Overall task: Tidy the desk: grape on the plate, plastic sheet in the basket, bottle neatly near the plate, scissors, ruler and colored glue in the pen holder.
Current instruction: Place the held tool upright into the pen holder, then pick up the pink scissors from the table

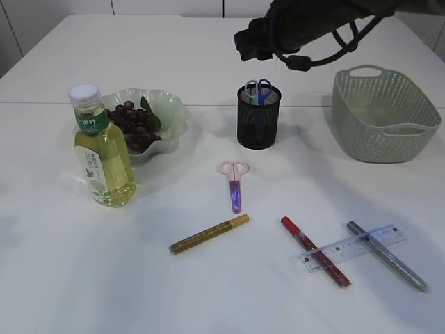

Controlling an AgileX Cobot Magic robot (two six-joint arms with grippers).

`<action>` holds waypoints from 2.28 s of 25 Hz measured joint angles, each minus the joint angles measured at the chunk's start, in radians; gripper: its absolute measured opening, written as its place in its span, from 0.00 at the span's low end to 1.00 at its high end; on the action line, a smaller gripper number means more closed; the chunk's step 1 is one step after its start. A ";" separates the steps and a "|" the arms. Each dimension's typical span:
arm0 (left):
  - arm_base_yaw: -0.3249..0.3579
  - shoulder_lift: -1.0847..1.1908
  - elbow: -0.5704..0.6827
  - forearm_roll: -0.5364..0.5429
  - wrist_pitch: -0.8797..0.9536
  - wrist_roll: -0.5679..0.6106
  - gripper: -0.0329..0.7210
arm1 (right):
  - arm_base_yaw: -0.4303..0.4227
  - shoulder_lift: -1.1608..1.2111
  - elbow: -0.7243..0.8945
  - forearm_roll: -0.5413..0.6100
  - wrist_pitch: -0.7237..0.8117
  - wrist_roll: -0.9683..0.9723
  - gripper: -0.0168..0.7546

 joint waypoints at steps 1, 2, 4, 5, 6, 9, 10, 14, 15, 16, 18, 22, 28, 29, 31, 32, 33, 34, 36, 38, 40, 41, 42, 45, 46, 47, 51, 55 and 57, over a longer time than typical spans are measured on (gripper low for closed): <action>0.000 0.000 0.000 0.000 0.000 0.000 0.62 | 0.000 -0.016 0.000 0.000 0.045 0.019 0.41; 0.000 0.000 0.000 0.000 0.001 0.000 0.62 | 0.000 -0.034 0.000 -0.002 0.100 0.042 0.41; 0.000 0.000 0.000 0.002 0.010 0.000 0.62 | 0.000 -0.062 0.000 -0.013 0.202 0.119 0.41; 0.000 0.000 0.000 0.002 0.022 0.000 0.62 | 0.000 -0.071 -0.003 -0.028 0.261 0.167 0.41; 0.000 0.000 0.000 0.002 0.034 0.000 0.62 | 0.000 -0.079 -0.010 -0.042 0.323 0.209 0.41; 0.000 0.000 0.000 0.002 0.078 0.000 0.62 | 0.000 -0.084 -0.051 -0.108 0.514 0.350 0.41; 0.000 0.000 0.000 0.002 0.095 0.000 0.62 | 0.000 -0.084 -0.068 -0.127 0.582 0.388 0.41; 0.000 0.000 0.000 -0.014 0.143 0.000 0.62 | 0.000 -0.088 -0.110 -0.192 0.732 0.480 0.41; 0.000 0.000 0.000 -0.024 0.151 0.000 0.62 | 0.000 -0.091 -0.113 -0.210 0.738 0.499 0.41; 0.000 0.000 0.000 -0.029 0.159 0.000 0.62 | 0.000 -0.093 -0.116 -0.223 0.742 0.511 0.41; 0.000 0.000 0.000 -0.038 0.167 0.000 0.62 | 0.000 -0.094 -0.116 -0.230 0.747 0.552 0.41; 0.000 0.000 0.000 -0.040 0.212 0.000 0.62 | 0.000 -0.100 -0.116 -0.230 0.751 0.588 0.41; 0.000 0.000 0.000 -0.040 0.254 0.000 0.62 | 0.011 -0.103 -0.116 -0.261 0.752 0.692 0.53; 0.000 0.000 0.000 -0.042 0.254 0.000 0.62 | 0.020 -0.103 -0.116 -0.256 0.753 0.696 0.54; 0.000 0.000 0.000 -0.044 0.255 0.000 0.62 | 0.031 -0.099 -0.116 -0.226 0.755 0.700 0.56; 0.000 0.000 0.000 -0.046 0.256 0.000 0.62 | 0.033 -0.097 -0.116 -0.220 0.755 0.700 0.56; 0.000 0.000 0.000 -0.046 0.257 0.000 0.62 | 0.033 -0.097 -0.116 -0.220 0.755 0.700 0.56; 0.000 0.000 0.000 -0.047 0.257 0.000 0.62 | 0.033 -0.097 -0.116 -0.220 0.755 0.700 0.56; 0.000 0.000 0.000 -0.050 0.259 0.000 0.62 | 0.033 -0.097 -0.116 -0.224 0.755 0.707 0.56; 0.000 0.000 0.000 -0.057 0.259 0.000 0.62 | 0.035 -0.093 -0.116 -0.232 0.755 0.736 0.56; 0.000 0.000 0.000 -0.059 0.259 0.000 0.62 | 0.051 -0.077 -0.128 -0.255 0.757 0.771 0.56; 0.000 0.000 0.000 -0.062 0.259 0.000 0.62 | 0.064 -0.058 -0.145 -0.271 0.759 0.790 0.56; 0.000 0.000 0.000 -0.066 0.259 0.000 0.62 | 0.084 -0.031 -0.169 -0.291 0.759 0.809 0.56; 0.000 0.000 0.000 -0.072 0.259 0.000 0.62 | 0.148 0.074 -0.261 -0.329 0.759 0.852 0.56; 0.000 0.000 0.000 -0.072 0.259 0.000 0.62 | 0.164 0.107 -0.295 -0.329 0.759 0.860 0.56; 0.000 0.000 0.000 -0.072 0.259 0.000 0.62 | 0.176 0.145 -0.321 -0.329 0.759 0.867 0.56; -0.002 0.000 0.000 -0.072 0.259 0.000 0.62 | 0.189 0.252 -0.388 -0.311 0.759 0.881 0.56; -0.002 0.000 0.000 -0.072 0.259 0.000 0.62 | 0.189 0.298 -0.392 -0.360 0.759 0.883 0.56; -0.002 0.000 0.000 -0.072 0.259 0.000 0.62 | 0.189 0.307 -0.394 -0.388 0.759 0.885 0.56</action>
